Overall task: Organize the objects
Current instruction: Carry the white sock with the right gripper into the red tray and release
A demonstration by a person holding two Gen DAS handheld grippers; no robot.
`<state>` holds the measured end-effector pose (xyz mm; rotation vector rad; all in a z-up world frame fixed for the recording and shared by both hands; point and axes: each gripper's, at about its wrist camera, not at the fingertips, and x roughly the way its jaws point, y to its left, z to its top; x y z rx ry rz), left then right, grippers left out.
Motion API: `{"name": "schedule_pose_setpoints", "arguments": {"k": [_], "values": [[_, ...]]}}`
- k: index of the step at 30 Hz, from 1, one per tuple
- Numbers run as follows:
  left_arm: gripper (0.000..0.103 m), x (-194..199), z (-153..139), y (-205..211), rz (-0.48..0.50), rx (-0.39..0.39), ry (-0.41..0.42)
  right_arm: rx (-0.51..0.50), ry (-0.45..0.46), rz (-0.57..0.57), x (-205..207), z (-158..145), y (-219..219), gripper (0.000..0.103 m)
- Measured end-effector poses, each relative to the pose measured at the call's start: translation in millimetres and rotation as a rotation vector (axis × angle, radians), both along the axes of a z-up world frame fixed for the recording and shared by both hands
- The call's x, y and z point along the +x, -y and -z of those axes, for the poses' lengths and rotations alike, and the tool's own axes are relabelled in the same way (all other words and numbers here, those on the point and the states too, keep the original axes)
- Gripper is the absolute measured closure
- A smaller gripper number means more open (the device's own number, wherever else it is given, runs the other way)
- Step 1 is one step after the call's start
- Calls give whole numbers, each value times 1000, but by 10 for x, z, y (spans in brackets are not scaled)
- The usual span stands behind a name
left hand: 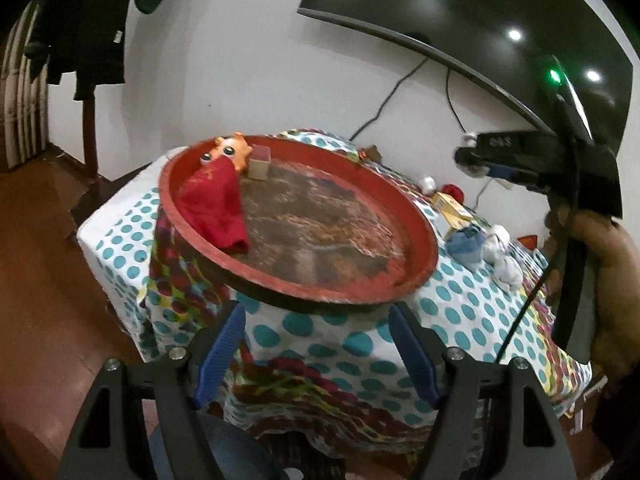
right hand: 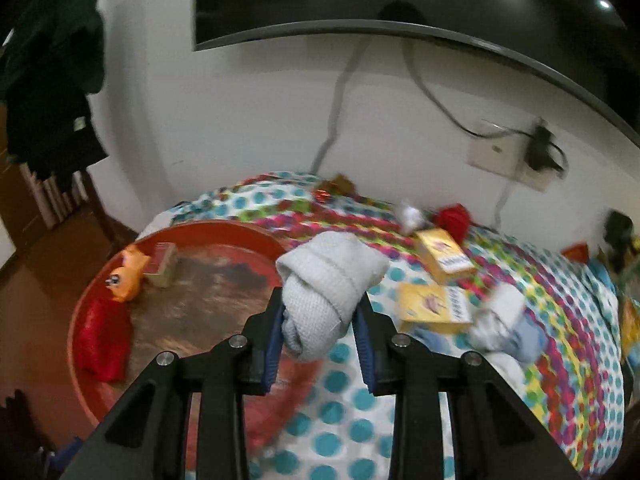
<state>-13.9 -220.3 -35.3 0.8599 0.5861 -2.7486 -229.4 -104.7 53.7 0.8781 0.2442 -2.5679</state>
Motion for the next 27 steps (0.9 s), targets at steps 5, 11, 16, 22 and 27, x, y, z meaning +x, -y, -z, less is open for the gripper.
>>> {"name": "schedule_pose_setpoints", "arguments": {"k": [5,11,16,22,27], "values": [[27,47,-41,73,-34,0,-24,28,9,-59,-10,31,403,73],[27,97,-85,159,-76,7,-54,62,59,-107,-97,195,745,73],[27,105,-92,216,-94,19,-61,102,91,-127,-222,379,998,73],[27,103,-71,318,-111,49,-56,135,143,-134,-497,566,1280,73],[27,94,-53,421,-140,79,-53,140,190,-149,-686,684,1486,73]]}}
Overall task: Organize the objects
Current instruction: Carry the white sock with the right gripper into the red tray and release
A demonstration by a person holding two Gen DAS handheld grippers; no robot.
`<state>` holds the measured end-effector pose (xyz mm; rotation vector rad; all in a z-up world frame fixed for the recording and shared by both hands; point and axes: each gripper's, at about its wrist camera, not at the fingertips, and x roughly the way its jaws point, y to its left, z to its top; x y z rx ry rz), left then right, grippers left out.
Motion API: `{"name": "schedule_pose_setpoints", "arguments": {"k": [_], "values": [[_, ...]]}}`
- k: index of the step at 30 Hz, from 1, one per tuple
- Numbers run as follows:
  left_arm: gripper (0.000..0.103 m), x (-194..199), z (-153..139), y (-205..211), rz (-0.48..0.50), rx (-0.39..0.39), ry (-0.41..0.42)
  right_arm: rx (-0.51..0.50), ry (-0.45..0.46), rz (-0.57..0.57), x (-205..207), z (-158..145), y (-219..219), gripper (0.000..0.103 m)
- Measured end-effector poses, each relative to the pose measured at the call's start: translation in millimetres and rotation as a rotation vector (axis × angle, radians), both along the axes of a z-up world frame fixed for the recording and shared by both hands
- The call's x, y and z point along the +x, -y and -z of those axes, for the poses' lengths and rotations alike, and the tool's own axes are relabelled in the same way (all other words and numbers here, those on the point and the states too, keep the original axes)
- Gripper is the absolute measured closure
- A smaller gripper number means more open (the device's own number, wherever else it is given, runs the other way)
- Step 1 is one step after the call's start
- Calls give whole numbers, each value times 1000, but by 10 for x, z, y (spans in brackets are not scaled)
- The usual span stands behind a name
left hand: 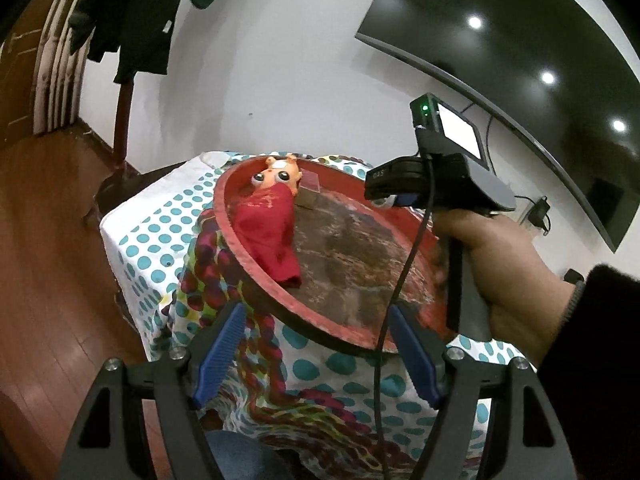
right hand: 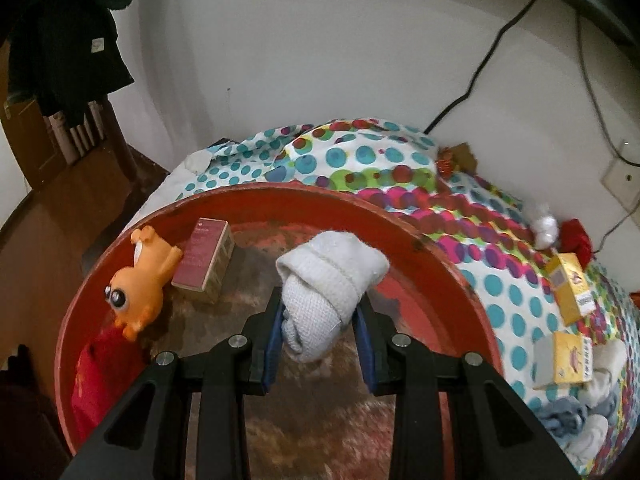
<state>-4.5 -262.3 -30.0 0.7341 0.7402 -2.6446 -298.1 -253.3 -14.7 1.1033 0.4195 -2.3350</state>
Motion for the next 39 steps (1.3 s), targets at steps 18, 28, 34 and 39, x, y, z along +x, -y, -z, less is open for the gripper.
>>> {"name": "schedule_pose_setpoints", "arguments": {"k": [18,28,34,39], "values": [[27,-69,55,70,-2,26,24,32,86,-46,-252,383,390,73],[27,-70,20,10,11,-14,15,-95,9,-34,-94,15,74,28],[27,-69,-70,-186,76,-92,-18,-273,-90,102,153,-372,-1137,15],[27,-158,-67,-476,228,-147,-20,-198,-236,330,368,-340,-2448,10]]}}
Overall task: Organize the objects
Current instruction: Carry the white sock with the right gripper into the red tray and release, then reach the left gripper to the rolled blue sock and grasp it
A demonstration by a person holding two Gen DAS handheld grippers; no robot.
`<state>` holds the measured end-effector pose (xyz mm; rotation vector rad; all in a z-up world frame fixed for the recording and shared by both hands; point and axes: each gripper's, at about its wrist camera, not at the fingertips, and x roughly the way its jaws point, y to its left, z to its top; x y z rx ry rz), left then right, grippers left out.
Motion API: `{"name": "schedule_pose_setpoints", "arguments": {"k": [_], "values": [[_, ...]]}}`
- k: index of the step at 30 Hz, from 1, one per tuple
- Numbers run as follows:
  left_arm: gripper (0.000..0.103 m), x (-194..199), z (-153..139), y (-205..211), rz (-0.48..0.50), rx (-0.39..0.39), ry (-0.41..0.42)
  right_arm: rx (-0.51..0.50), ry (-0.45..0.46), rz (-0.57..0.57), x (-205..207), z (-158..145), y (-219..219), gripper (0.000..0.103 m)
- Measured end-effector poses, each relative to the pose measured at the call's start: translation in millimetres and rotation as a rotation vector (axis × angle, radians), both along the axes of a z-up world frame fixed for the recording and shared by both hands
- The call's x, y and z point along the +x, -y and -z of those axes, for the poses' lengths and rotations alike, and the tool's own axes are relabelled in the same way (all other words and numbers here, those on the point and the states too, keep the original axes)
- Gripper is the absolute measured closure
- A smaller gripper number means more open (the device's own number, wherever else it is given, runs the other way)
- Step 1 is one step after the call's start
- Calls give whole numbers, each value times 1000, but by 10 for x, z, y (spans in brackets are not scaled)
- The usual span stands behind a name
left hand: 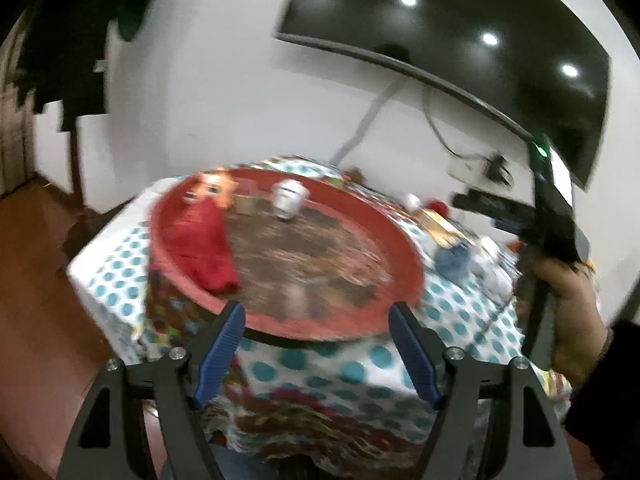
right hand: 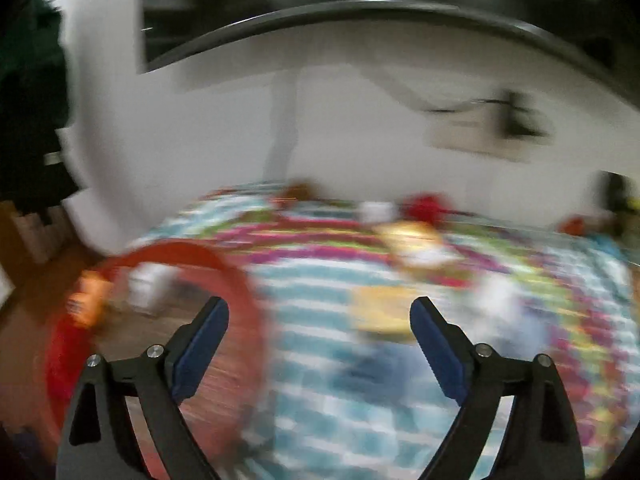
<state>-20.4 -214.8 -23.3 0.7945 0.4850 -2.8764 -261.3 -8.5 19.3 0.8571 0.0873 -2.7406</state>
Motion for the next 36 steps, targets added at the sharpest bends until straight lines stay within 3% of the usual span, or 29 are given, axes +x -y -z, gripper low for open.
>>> {"name": "schedule_pose_setpoints", "arguments": {"k": [6,12,19,24,29,34,36], "values": [[27,-182,156,-439,194,-37,63,-8,-9,217,162,232,-1205,6],[27,-329,313,-832,249,-95,102,-171,63,308,86,535,-1964,6],[27,-797,87,-1304,325,-179,77,-358,143,342,-9,741,-2351,6],[27,-1449,-39,-1614,365,-210,63,-436,191,354,-40,842,-2472,6],[27,-2118,135,-1820,367,-256,162,-422,187,344,-34,834,-2440,6],[27,-2411,276,-1924,338,-275,202,-422,182,345,-26,830,-2443,6],[26,-2527,362,-1929,337,-254,267,-424,186,346,-27,838,-2445,6]]}}
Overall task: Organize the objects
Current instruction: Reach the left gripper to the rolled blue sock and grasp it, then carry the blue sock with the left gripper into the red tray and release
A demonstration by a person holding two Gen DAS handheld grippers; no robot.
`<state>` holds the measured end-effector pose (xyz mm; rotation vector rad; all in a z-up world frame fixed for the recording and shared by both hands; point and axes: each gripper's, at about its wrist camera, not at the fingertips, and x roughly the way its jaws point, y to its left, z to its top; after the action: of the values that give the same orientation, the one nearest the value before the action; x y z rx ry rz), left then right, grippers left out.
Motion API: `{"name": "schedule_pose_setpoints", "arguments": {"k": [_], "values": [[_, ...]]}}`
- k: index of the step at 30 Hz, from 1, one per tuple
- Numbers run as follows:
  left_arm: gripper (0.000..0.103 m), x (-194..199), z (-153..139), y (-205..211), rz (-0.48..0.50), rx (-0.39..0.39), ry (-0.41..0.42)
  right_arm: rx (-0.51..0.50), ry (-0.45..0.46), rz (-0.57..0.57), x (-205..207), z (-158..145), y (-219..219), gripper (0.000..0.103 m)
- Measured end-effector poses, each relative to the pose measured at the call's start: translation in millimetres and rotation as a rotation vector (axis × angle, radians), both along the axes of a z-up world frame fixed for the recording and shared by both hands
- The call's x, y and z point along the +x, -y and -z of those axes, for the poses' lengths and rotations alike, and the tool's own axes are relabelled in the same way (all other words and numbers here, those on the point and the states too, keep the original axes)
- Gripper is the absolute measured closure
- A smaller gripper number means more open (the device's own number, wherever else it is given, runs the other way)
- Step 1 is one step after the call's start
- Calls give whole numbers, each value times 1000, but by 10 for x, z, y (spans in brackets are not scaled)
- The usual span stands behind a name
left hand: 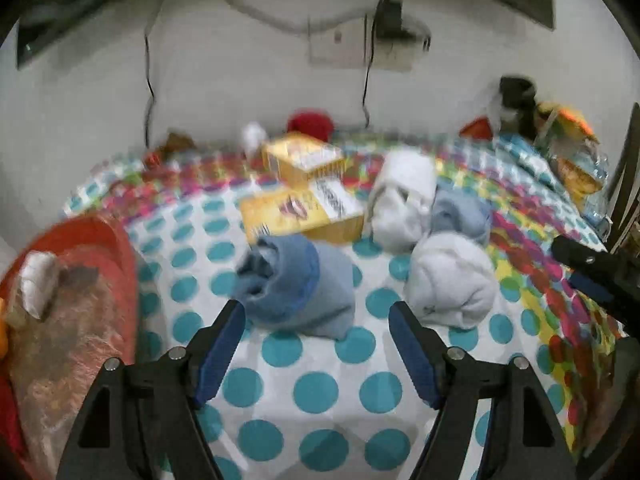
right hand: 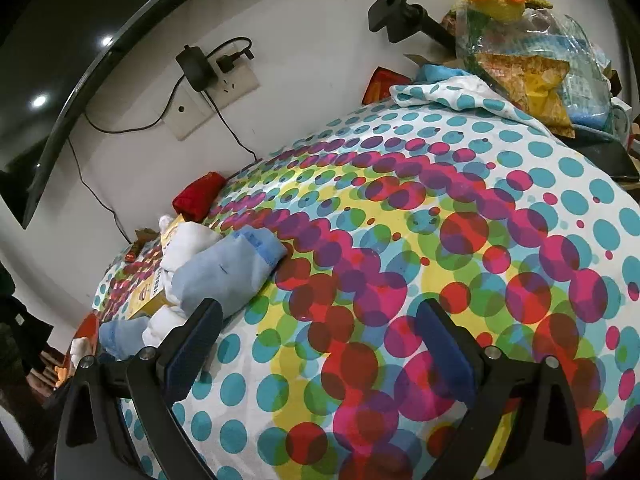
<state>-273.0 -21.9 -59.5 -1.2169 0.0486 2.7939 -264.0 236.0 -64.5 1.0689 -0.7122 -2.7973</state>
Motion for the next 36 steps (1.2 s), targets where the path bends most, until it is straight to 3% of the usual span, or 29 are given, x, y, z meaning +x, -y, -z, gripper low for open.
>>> {"name": "schedule_pose_setpoints", "arguments": {"k": [4,8,9,10,13,19,25,36], "values": [[26,-119,99,-9,-13,9,75,3,0,3,-3,4,0,6],[27,-165,49,-30,-36,21,27,9,11,7,-18,8,3,6],[49,-193,45,-40,-35,28,34,9,12,7,-19,10,3,6],[95,-208,48,-41,-33,37,49,8,10,7,-20,11,2,6],[96,-211,-11,-41,-23,62,57,14,14,5,-26,13,12,6],[97,36,-440,-119,21,46,-38,16,16,4,-32,13,10,6],[97,212,-790,-70,27,78,-87,17,17,3,-34,14,11,5],[97,537,-1271,468,-50,89,-164,21,20,1,-36,12,27,3]]}}
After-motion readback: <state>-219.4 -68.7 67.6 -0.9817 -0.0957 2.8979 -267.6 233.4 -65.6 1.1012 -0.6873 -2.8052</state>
